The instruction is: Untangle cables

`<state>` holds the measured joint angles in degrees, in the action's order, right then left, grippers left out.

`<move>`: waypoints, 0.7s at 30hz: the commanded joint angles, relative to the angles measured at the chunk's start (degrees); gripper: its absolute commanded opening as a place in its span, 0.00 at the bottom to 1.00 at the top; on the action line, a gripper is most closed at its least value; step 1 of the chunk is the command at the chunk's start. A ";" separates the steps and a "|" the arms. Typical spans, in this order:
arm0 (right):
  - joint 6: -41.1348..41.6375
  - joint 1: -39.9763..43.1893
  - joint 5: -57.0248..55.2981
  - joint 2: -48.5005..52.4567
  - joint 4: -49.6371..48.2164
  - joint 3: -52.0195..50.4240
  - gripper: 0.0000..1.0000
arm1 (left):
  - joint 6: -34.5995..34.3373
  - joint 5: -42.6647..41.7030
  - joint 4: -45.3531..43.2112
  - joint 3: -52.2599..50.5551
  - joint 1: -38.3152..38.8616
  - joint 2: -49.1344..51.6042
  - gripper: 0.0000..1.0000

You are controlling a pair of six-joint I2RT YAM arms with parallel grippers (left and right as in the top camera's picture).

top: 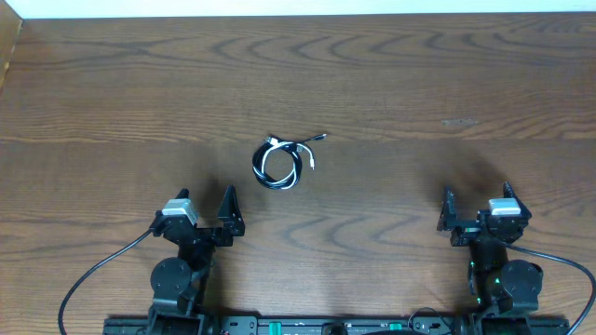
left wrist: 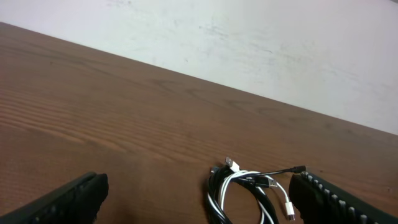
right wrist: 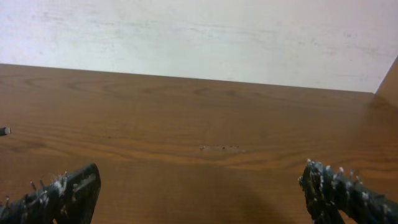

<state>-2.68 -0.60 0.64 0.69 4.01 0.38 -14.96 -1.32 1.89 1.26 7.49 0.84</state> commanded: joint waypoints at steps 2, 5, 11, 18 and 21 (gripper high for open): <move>0.28 -0.24 -0.17 -0.28 0.28 -0.07 0.99 | 0.59 1.18 1.66 -1.03 -0.35 -0.61 0.98; 1.16 -0.24 1.77 -0.28 -0.81 -0.07 0.99 | 2.03 1.16 -0.04 -0.59 -0.35 -0.61 0.98; 1.38 -0.24 6.36 -0.28 -2.12 -0.07 0.99 | 5.99 0.48 0.31 4.85 -0.35 -0.61 0.98; 1.38 -0.24 21.94 -0.28 -10.49 -0.04 0.99 | 8.13 0.42 9.33 17.07 -0.35 -0.48 0.98; 1.42 -0.24 30.18 -0.28 -12.74 0.57 0.99 | 11.61 0.44 13.99 22.58 -0.35 0.11 0.98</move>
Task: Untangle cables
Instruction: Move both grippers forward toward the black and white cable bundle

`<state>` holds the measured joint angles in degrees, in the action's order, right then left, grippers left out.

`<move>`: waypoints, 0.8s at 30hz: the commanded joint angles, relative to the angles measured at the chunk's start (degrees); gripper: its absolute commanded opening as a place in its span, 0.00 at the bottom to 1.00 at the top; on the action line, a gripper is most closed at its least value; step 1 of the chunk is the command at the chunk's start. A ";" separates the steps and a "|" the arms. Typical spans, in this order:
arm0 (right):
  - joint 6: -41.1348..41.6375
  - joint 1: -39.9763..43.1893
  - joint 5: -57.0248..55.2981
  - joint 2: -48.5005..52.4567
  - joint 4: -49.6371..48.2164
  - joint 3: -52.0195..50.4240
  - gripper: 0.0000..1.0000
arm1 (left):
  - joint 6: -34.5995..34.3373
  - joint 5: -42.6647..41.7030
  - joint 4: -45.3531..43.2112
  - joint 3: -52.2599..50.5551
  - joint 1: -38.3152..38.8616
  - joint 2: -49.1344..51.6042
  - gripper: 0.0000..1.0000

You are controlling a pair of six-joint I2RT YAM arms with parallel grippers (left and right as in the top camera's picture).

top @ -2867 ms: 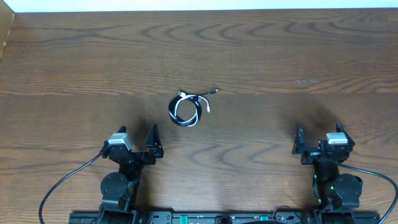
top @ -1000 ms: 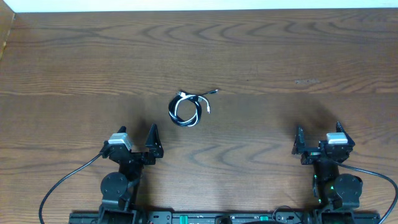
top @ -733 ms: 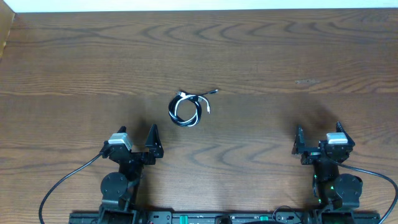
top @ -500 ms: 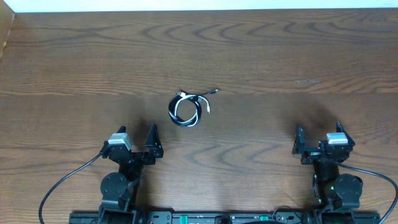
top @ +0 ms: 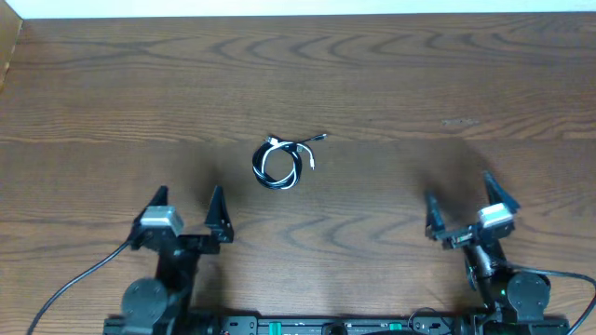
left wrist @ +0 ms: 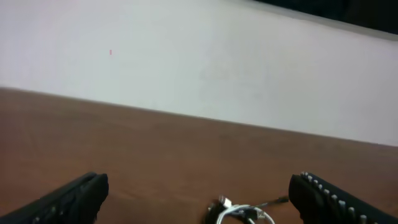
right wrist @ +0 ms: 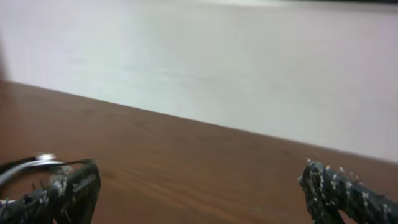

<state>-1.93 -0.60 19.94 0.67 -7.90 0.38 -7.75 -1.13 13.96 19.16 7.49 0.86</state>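
A small coil of black and white cables [top: 281, 163] lies on the wooden table [top: 419, 74], near its middle. The same bundle shows at the bottom of the left wrist view as the cables [left wrist: 241, 212], and a cable end [right wrist: 31, 160] peeks in at the left of the right wrist view. My left gripper [top: 186, 207] is open near the front left, apart from the coil, with nothing between its fingers. My right gripper [top: 458, 203] is open at the front right, also empty, its left finger [right wrist: 62, 193] close to the camera.
A pale wall [left wrist: 199, 68] rises behind the table's far edge. The arm bases and their cables sit along the front edge of the table.
Both arms have moved. The left gripper now sits further left and points at the coil. The right gripper has turned left, so a cable end now shows in its view.
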 commanded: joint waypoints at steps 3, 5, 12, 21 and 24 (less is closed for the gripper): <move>2.34 -0.24 12.17 -0.26 -0.46 3.15 0.99 | 6.58 0.24 6.16 10.16 -0.35 1.29 0.97; 2.32 -0.24 12.07 -0.24 0.94 5.79 0.99 | 6.64 0.22 8.22 13.29 -0.35 2.47 0.98; 1.22 -0.22 8.72 4.55 12.66 21.84 0.99 | 6.64 -4.57 16.28 26.60 -0.35 12.94 0.97; -1.36 -0.24 11.82 24.04 27.71 42.77 0.99 | 6.69 -14.43 37.09 51.71 -0.35 39.10 0.98; -2.01 -0.24 12.90 31.69 33.09 49.42 0.99 | 6.69 -15.41 45.11 59.91 -0.35 48.41 0.98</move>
<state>-2.37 -0.60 30.89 26.79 22.63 44.51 -1.45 -13.23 55.68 73.21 7.49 42.81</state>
